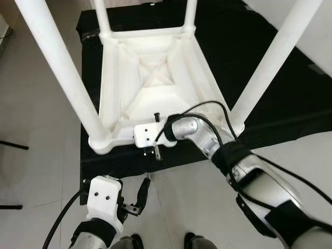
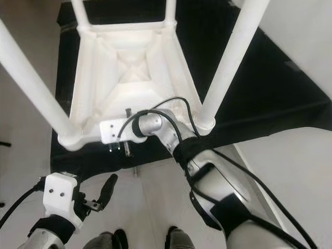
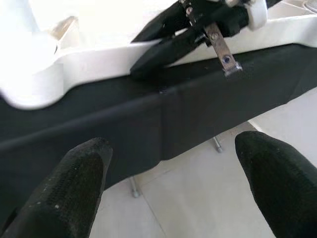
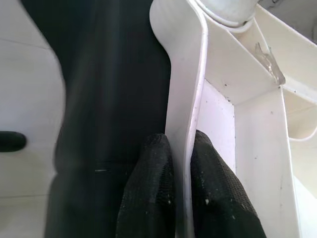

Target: Building children table

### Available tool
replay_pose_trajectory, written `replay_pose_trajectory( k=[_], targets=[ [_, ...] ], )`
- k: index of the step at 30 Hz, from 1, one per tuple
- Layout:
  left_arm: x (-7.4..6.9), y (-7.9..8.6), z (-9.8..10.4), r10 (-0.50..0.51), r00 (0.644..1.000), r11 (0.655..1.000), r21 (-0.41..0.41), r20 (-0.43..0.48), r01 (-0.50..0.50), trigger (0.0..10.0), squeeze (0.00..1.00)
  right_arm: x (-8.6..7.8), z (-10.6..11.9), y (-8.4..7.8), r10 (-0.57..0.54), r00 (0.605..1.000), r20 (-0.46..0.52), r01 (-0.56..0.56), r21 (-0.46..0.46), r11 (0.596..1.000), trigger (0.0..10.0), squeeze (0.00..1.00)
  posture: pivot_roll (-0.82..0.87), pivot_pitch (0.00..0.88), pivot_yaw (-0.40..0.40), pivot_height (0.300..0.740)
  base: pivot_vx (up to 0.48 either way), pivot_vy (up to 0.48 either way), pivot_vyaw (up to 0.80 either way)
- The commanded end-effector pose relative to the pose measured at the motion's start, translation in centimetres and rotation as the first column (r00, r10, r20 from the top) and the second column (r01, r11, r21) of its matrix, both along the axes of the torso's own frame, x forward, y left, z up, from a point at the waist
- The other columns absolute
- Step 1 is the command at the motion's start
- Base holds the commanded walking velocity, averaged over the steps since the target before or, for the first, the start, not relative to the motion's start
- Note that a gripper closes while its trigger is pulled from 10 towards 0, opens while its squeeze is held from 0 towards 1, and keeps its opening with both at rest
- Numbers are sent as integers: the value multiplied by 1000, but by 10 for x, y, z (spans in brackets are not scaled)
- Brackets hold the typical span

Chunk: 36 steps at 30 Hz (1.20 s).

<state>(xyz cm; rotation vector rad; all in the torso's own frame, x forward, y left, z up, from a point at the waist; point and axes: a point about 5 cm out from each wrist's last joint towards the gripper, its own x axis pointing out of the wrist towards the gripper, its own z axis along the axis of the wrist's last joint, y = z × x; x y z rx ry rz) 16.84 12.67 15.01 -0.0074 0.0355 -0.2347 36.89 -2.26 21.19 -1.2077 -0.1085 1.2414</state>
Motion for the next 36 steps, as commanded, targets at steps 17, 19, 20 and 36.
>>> replay_pose_trajectory(
  k=[17, 19, 20, 36],
  targets=[
    [-3, -1, -2, 2, 1000, 1000, -2, -18, -2, 10000, 0, 17, 46, -32, -14, 978, 210, 41, -127, 991, 10000, 514, 11, 255, -14, 740, 0, 0, 0],
    [-3, -1, -1, 2, 1000, 1000, -3, -18, -2, 10000, 0, 19, 44, -39, -26, 980, 197, 58, -158, 986, 10000, 490, 10, 256, -13, 740, 0, 0, 0],
    [-3, -2, -1, 1, 1000, 1000, -3, -17, -1, 10000, 0, 20, 43, -43, -34, 981, 192, 68, -175, 982, 10000, 247, 10, 256, -13, 740, 0, 0, 0],
    [-3, -1, 1, 4, 1000, 1000, 1, -13, -4, 10000, 0, 43, 42, -99, -341, 895, 287, 415, -257, 873, 10000, 0, 23, 261, -9, 740, 0, 0, 0]
  ],
)
